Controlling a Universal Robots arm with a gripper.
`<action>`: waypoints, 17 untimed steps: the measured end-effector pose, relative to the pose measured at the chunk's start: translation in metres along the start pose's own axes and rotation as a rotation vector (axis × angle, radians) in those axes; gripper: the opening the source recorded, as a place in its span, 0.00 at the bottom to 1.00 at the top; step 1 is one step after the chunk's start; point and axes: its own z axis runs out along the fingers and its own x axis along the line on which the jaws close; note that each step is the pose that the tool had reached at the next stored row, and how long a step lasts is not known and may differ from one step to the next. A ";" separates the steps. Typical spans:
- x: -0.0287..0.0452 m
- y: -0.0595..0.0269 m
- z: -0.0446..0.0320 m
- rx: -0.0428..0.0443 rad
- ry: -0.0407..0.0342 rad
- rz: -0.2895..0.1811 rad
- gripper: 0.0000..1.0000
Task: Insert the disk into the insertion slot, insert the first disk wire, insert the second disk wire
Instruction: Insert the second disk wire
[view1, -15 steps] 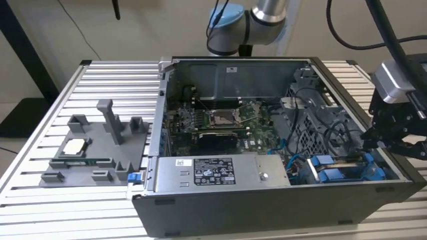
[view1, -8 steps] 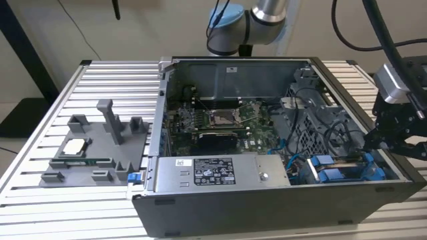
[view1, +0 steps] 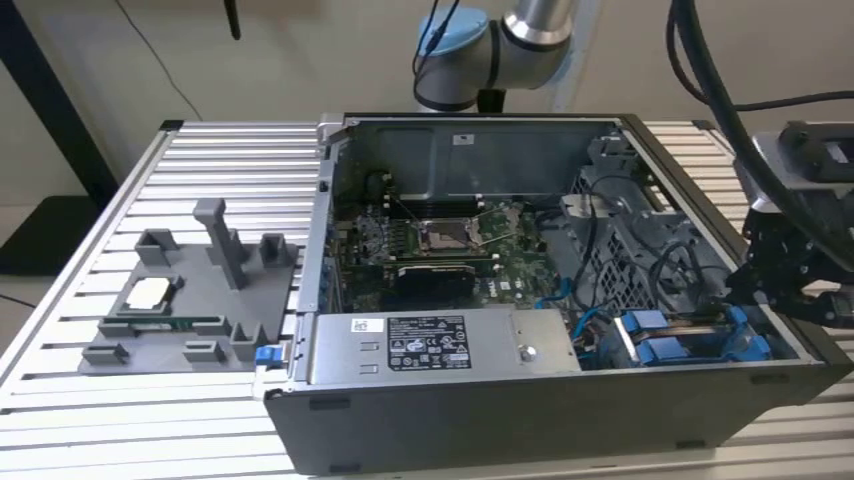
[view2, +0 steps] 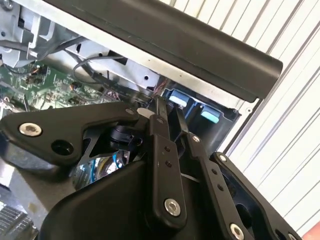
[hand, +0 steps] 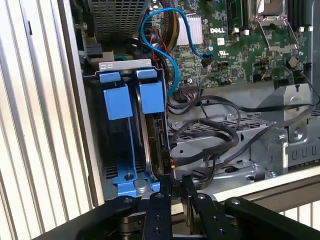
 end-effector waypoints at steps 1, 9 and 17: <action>-0.0001 0.0001 0.0013 0.0017 0.0004 0.007 0.24; -0.0038 0.0014 0.0087 0.0103 0.0027 0.042 0.24; -0.0037 0.0016 0.0105 0.0135 0.0037 0.054 0.22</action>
